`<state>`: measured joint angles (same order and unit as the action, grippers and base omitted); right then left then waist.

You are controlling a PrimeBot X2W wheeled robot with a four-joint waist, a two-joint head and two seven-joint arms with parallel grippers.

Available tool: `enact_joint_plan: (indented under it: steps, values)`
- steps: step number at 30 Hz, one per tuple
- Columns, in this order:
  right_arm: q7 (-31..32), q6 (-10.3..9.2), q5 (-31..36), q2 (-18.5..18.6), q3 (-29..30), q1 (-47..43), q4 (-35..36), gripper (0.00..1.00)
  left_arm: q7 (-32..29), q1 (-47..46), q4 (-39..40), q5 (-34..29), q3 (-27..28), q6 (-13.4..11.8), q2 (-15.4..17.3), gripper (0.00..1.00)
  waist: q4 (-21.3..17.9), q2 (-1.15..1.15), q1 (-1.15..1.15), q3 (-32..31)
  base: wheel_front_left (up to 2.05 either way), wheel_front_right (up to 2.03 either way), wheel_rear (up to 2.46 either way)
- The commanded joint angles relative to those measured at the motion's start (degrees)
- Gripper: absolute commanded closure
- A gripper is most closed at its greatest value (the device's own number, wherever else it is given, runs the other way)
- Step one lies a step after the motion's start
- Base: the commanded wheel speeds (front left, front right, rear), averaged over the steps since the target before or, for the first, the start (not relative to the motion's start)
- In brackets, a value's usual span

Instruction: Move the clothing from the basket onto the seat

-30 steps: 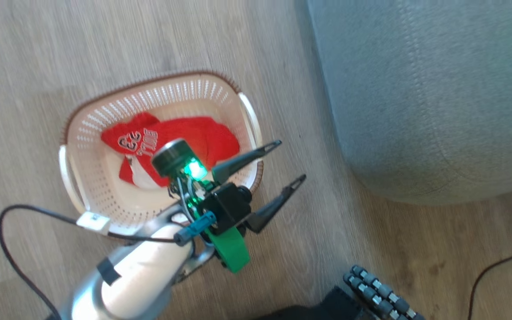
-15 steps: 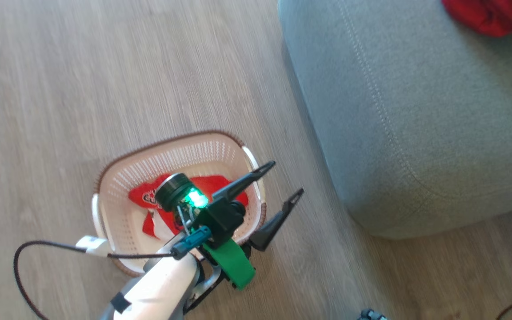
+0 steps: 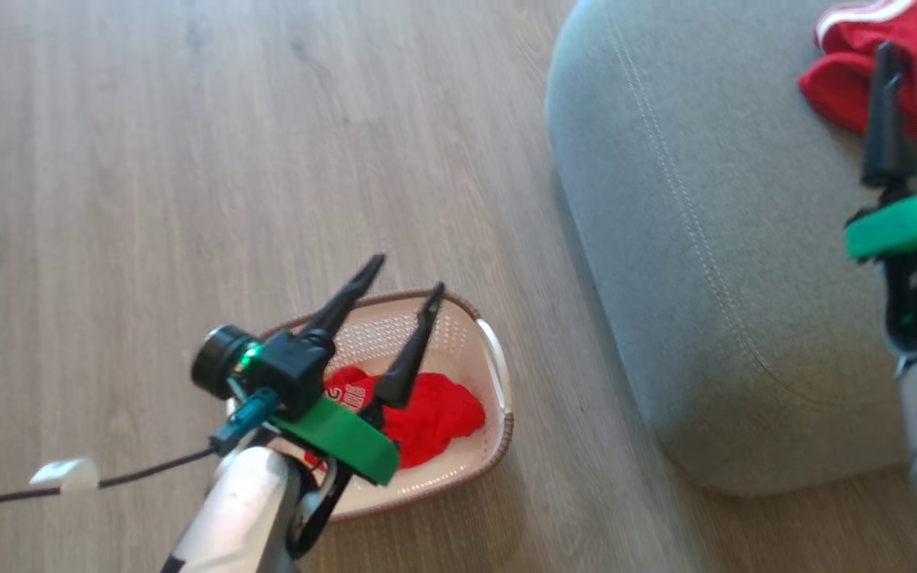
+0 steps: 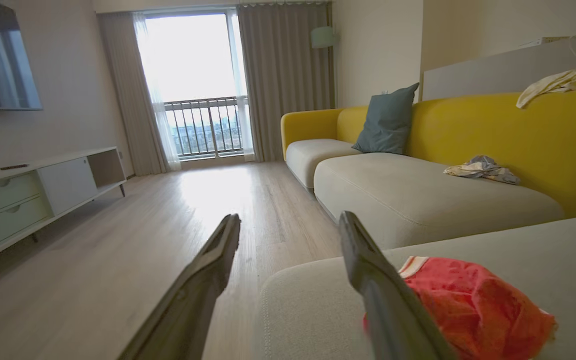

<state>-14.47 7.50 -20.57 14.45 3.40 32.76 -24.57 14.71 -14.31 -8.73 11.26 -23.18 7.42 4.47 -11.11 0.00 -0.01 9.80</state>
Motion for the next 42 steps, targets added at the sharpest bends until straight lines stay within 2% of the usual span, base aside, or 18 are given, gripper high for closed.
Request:
enact_joint_plan:
  steps: [1,7,10,15,20,21,30,42]
  values:
    - [-0.5,-0.01,-1.7,1.2,-2.9,-1.7,5.2,0.00,0.3,-0.2,2.3,-1.0,4.0,0.0,-0.6,0.00,1.8,0.00,0.01,-1.7,0.00,0.00,0.00]
    - [-0.5,-0.01,-5.2,2.3,-9.6,-10.0,13.9,0.00,0.3,2.0,2.4,-2.2,10.3,-2.3,-1.4,0.00,4.5,0.00,0.01,-4.0,0.00,0.00,0.00]
    - [-0.5,-0.01,-5.1,2.3,-12.2,-13.5,16.3,0.00,0.3,3.3,2.2,-1.4,13.1,-5.0,-1.5,0.00,5.5,0.00,0.01,-5.3,0.00,0.00,0.00]
    - [-0.5,-0.01,-4.7,0.4,-13.7,-18.7,16.8,0.00,0.3,5.3,1.9,-0.4,13.9,-9.2,-1.6,0.00,7.1,0.00,0.01,-6.7,0.00,0.00,0.00]
    - [-0.5,-0.01,-2.7,-1.3,-13.8,-21.9,16.1,0.00,0.3,6.4,1.5,-0.1,14.5,-11.4,-1.6,0.00,8.2,0.00,0.01,-7.2,0.00,0.00,0.00]
    - [-0.5,-0.01,-1.9,-2.6,-13.2,-23.2,15.8,0.00,0.3,7.0,1.4,0.6,15.2,-12.4,-1.6,0.00,8.5,0.00,0.01,-7.2,0.00,0.00,0.00]
    - [-0.5,-0.01,0.3,-7.2,-9.7,-27.0,14.6,0.00,0.3,8.9,-0.6,1.1,15.4,-13.3,-1.6,0.00,9.2,0.00,0.01,-8.1,0.00,0.00,0.00]
    - [-0.5,-0.01,4.9,-9.0,-6.8,-28.9,11.7,0.00,0.3,10.0,-2.2,1.1,14.4,-14.2,-1.6,0.00,9.6,0.00,0.01,-9.1,0.00,0.00,0.00]
